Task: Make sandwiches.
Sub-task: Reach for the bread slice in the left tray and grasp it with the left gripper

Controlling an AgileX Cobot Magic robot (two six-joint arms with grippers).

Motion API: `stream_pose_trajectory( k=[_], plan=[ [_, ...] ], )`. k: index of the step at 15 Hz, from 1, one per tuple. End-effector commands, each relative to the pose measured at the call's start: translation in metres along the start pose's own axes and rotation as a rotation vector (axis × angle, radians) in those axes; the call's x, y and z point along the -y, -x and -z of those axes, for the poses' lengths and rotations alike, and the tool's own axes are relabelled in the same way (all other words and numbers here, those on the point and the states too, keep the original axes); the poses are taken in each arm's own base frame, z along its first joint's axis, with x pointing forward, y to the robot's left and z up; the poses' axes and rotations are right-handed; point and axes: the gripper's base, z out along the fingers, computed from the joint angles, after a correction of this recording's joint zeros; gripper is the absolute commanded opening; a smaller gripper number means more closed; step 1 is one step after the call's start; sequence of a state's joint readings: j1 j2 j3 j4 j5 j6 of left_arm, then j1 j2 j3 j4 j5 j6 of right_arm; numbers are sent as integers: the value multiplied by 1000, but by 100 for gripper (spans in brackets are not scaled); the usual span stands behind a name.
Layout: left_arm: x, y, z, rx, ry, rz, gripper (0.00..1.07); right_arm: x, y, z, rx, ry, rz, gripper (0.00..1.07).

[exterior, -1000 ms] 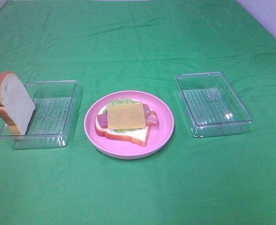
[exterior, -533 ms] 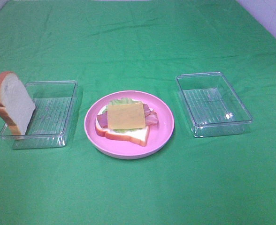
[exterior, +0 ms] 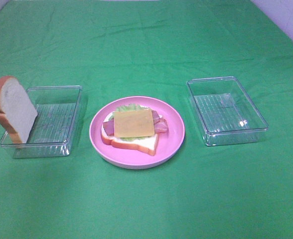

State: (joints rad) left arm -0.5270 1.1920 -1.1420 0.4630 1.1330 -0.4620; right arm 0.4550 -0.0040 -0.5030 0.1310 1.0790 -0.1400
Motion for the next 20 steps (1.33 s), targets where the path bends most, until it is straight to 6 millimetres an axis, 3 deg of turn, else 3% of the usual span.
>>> stream_pose_trajectory(
  k=[1, 3, 5, 6, 10, 20],
  plan=[
    [2, 26, -26, -64, 30, 11, 67, 0, 1, 0, 12, -1, 9, 75],
    [-7, 44, -56, -156, -6, 67, 67, 0, 1, 0, 12, -1, 9, 75],
    [-11, 50, -77, -220, -68, 97, 67, 0, 1, 0, 12, -1, 9, 75],
    [-21, 52, -109, -275, -112, 169, 67, 0, 1, 0, 12, -1, 8, 75],
    [-38, 46, -160, -378, -125, 260, 67, 0, 1, 0, 12, -1, 8, 75],
    [-22, 43, -210, -395, -194, 308, 67, 0, 1, 0, 12, -1, 8, 75]
  ],
)
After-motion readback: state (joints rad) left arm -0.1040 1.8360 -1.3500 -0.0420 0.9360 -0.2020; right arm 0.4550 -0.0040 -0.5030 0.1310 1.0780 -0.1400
